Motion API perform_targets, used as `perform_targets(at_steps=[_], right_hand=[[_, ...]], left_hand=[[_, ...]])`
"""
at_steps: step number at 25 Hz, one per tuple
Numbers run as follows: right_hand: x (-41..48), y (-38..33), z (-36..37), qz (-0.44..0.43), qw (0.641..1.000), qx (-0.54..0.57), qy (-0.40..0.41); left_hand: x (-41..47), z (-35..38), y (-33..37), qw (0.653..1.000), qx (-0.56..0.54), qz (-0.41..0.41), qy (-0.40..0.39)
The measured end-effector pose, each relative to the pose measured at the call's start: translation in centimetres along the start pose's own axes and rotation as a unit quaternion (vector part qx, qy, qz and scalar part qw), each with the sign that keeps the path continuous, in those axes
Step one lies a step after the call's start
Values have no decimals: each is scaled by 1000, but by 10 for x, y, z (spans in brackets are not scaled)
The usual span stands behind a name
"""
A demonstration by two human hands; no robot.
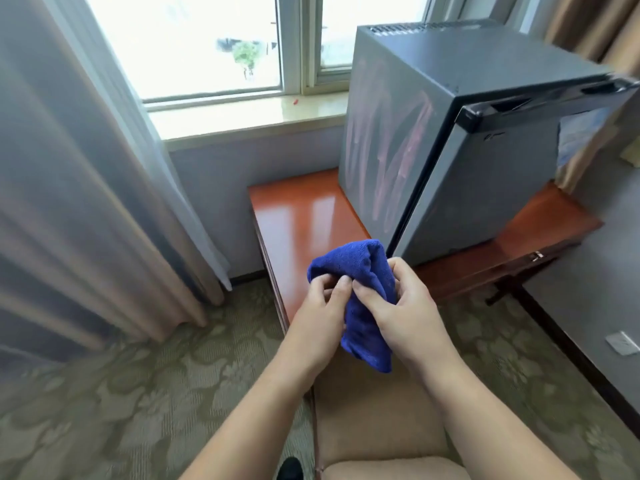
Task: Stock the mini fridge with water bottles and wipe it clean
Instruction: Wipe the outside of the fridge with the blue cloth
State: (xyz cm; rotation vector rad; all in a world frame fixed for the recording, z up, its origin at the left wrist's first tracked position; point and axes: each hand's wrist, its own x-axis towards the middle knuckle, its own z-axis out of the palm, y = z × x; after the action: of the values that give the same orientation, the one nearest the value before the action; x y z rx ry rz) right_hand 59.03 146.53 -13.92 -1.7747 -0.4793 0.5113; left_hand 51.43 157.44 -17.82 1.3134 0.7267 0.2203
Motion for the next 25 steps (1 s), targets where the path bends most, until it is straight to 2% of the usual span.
perform_targets(at_steps=[5, 9, 14, 18, 21, 25], right_hand=[[-4, -15, 12, -32, 999, -22, 12], [0, -8, 27, -44, 998, 1, 43], [38, -1, 59, -29, 995, 29, 86], [94, 2, 92, -7, 993, 26, 118], [132, -7, 110, 14, 982, 26, 184], [153, -30, 103, 16, 978, 24, 206]], left_hand=[[4, -15, 14, 992, -86, -30, -90], [13, -27, 13, 993, -78, -22, -83], [64, -54, 18, 995, -16, 21, -98], [138, -86, 20, 991, 4, -2, -135], [197, -101, 35, 982, 70, -10, -172], [246, -113, 68, 962, 200, 11, -186]])
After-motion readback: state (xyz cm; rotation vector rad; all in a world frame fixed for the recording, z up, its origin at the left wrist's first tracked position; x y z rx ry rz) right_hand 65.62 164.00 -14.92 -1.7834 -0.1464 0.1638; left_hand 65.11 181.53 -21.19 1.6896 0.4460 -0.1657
